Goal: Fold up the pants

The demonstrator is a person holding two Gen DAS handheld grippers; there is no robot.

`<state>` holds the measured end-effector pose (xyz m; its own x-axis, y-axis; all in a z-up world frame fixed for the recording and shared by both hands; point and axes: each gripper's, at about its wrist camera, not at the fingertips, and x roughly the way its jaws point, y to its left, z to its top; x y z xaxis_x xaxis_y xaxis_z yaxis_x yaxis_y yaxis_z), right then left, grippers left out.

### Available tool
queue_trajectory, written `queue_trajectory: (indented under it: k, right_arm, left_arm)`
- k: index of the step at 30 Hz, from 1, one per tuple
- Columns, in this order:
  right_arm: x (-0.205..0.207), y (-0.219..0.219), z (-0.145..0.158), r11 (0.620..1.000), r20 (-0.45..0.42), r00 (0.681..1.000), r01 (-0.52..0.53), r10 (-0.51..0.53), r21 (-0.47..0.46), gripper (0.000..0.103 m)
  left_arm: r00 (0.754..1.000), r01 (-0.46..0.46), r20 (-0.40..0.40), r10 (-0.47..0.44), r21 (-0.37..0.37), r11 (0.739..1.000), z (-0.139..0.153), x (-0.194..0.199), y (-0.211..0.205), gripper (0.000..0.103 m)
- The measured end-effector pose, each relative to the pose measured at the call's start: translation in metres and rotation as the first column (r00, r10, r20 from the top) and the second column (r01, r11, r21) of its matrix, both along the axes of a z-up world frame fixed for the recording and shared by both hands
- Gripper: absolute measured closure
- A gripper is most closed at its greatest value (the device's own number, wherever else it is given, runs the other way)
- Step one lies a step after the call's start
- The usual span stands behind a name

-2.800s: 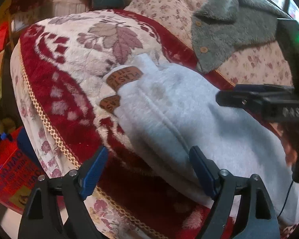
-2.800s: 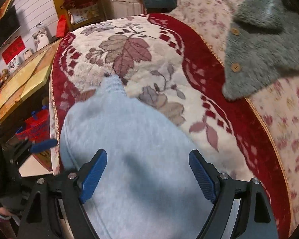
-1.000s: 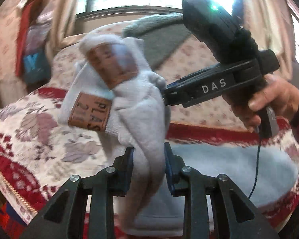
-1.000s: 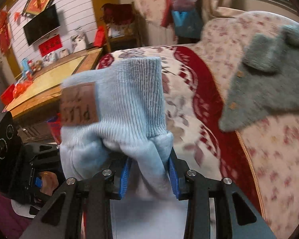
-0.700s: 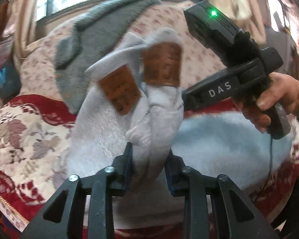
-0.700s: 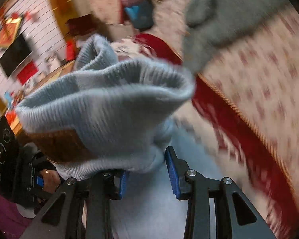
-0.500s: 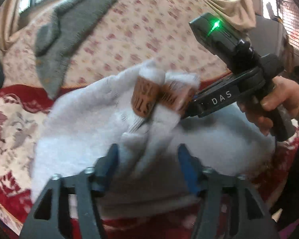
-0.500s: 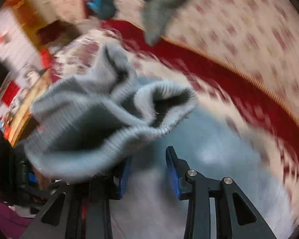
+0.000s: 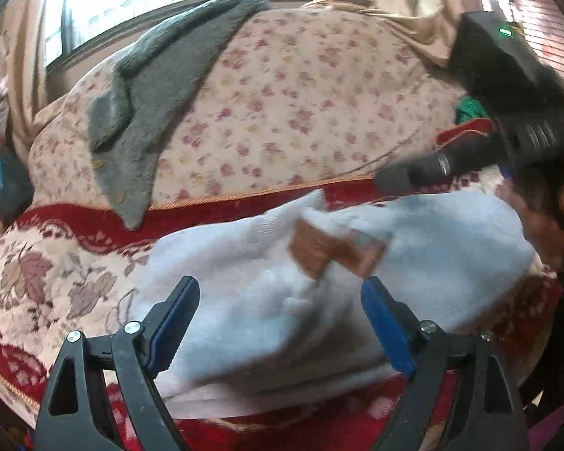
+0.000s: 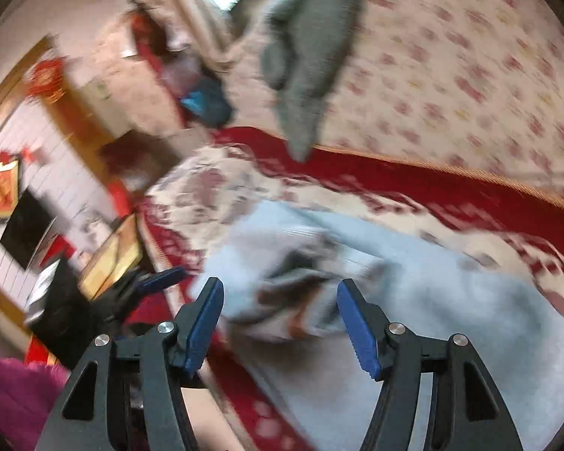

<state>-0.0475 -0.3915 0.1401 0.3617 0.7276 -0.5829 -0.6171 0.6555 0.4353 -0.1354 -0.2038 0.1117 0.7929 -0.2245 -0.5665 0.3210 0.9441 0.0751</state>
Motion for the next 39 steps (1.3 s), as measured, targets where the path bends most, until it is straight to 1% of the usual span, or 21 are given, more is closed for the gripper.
queue_trajectory:
  k: [3,4,6,7,8,10,13,16,17,19,20,21,22,26,29,31,33,34,36,38,39]
  right_arm:
    - [0.000,0.028,-0.019,0.987,0.025,1.000,0.022,-0.018,-0.162,0.036]
    - [0.003,0.032,-0.032,0.977,0.011,0.999,0.033,-0.031,-0.210,0.037]
    - [0.012,0.037,-0.062,0.943,-0.027,0.996,0.070,-0.083,-0.325,0.044]
    - [0.012,0.033,-0.071,0.934,-0.040,0.994,0.079,-0.099,-0.349,0.044]
    - [0.013,0.030,-0.082,0.931,-0.067,0.991,0.082,-0.113,-0.356,0.044]
    - [0.008,0.022,-0.087,0.939,-0.072,0.990,0.094,-0.125,-0.331,0.044]
    - [0.004,0.011,-0.079,0.950,-0.077,0.985,0.124,-0.152,-0.288,0.044]
    - [-0.003,-0.004,-0.070,0.947,-0.078,0.978,0.167,-0.195,-0.274,0.044]
    - [-0.006,-0.009,-0.067,0.945,-0.076,0.975,0.179,-0.207,-0.275,0.044]
    - [-0.014,-0.016,-0.063,0.942,-0.078,0.973,0.188,-0.217,-0.278,0.042]
    - [-0.017,-0.021,-0.062,0.941,-0.080,0.973,0.188,-0.219,-0.280,0.040]
    - [-0.021,-0.022,-0.060,0.940,-0.081,0.972,0.190,-0.221,-0.283,0.039]
    - [-0.023,-0.026,-0.060,0.939,-0.080,0.971,0.196,-0.227,-0.284,0.039]
    - [-0.033,-0.042,-0.058,0.940,-0.090,0.965,0.217,-0.248,-0.264,0.038]
    - [-0.039,-0.052,-0.057,0.942,-0.096,0.960,0.233,-0.262,-0.241,0.038]
    - [-0.042,-0.057,-0.057,0.942,-0.101,0.957,0.244,-0.273,-0.231,0.037]
    - [-0.046,-0.060,-0.059,0.942,-0.107,0.955,0.246,-0.275,-0.227,0.037]
    - [-0.046,-0.060,-0.060,0.941,-0.110,0.954,0.247,-0.278,-0.229,0.037]
    - [-0.048,-0.060,-0.062,0.939,-0.127,0.950,0.251,-0.285,-0.234,0.036]
    - [-0.052,-0.062,-0.063,0.939,-0.137,0.947,0.256,-0.292,-0.230,0.034]
    - [-0.054,-0.064,-0.062,0.939,-0.140,0.945,0.259,-0.295,-0.227,0.032]
  left_arm:
    - [0.998,-0.047,-0.029,0.047,-0.015,0.999,-0.004,0.009,0.011,0.016]
    - [0.998,-0.054,-0.035,0.053,-0.012,0.998,-0.005,0.011,0.013,0.016]
    - [0.997,-0.057,-0.049,0.056,-0.018,0.998,-0.008,0.017,0.015,0.016]
    - [0.997,-0.055,-0.056,0.054,-0.019,0.998,-0.010,0.020,0.014,0.016]
    - [0.997,-0.054,-0.063,0.053,-0.018,0.998,-0.012,0.023,0.012,0.016]
    - [0.997,-0.035,-0.062,0.034,-0.013,0.999,-0.014,0.029,0.005,0.016]
    - [0.999,-0.007,-0.053,0.008,0.010,1.000,-0.018,0.038,-0.011,0.016]
    - [0.999,-0.005,-0.050,0.008,0.049,0.999,-0.027,0.049,-0.028,0.016]
    - [0.998,-0.005,-0.062,0.008,0.048,0.999,-0.032,0.054,-0.032,0.016]
    - [0.996,0.001,-0.091,0.000,0.010,1.000,-0.038,0.061,-0.033,0.018]
    - [0.994,0.003,-0.105,-0.005,-0.021,1.000,-0.040,0.063,-0.033,0.041]
    - [0.990,0.007,-0.137,-0.015,-0.060,0.998,-0.042,0.066,-0.032,0.061]
    - [0.988,0.006,-0.156,-0.016,-0.067,0.998,-0.043,0.068,-0.033,0.085]
    - [0.986,0.023,-0.163,-0.038,-0.091,0.996,-0.041,0.063,-0.041,0.086]
    - [0.986,0.042,-0.154,-0.056,-0.091,0.995,-0.037,0.055,-0.049,0.086]
    - [0.986,0.056,-0.153,-0.067,-0.079,0.995,-0.039,0.052,-0.056,0.086]
    - [0.985,0.049,-0.165,-0.057,-0.054,0.997,-0.047,0.054,-0.062,0.080]
    - [0.982,0.044,-0.181,-0.053,-0.055,0.998,-0.052,0.057,-0.065,0.073]
    - [0.983,0.034,-0.176,-0.043,-0.055,0.998,-0.054,0.056,-0.068,0.064]
    - [0.985,0.041,-0.166,-0.050,-0.056,0.998,-0.053,0.053,-0.072,0.041]
    - [0.984,0.050,-0.169,-0.060,-0.063,0.997,-0.052,0.053,-0.074,0.034]
